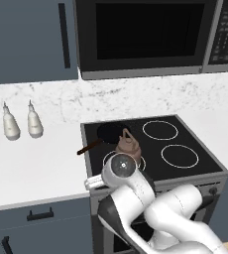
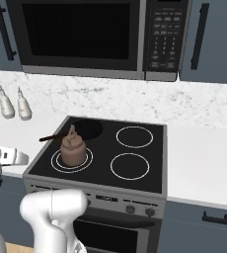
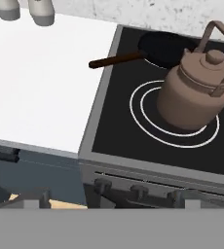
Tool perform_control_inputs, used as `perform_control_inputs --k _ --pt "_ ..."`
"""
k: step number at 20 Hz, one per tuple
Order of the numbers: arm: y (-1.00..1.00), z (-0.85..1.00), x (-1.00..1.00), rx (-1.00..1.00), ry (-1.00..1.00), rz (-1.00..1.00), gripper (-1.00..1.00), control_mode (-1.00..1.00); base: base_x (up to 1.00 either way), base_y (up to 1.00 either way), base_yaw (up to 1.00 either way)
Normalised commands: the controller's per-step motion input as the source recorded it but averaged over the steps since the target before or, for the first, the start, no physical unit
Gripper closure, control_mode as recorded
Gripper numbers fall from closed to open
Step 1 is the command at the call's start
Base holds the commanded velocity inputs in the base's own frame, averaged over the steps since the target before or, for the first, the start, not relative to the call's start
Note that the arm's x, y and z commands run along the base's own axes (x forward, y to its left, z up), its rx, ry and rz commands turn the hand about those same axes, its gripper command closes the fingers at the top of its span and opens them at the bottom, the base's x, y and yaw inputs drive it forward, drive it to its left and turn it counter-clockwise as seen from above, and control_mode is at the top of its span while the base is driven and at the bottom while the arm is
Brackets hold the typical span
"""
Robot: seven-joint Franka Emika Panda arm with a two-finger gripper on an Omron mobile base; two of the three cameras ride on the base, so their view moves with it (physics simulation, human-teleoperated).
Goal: Pick the kettle from the counter and place it on a stove burner. Then turn the burner on.
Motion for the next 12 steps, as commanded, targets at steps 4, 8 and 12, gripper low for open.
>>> perform_control_inputs --k 4,8,12 --pt "0.0 -0.4 -0.08 0.0 -0.27 -0.06 -1.0 -1.0 0.0 0.0 0.0" --pt "0.12 -0.17 -0.02 0.0 -0.25 -0.02 -1.0 -1.0 0.0 0.0 0.0" --pt "0.26 -0.15 -0.06 0.0 -0.2 0.0 -1.0 -1.0 0.0 0.0 0.0"
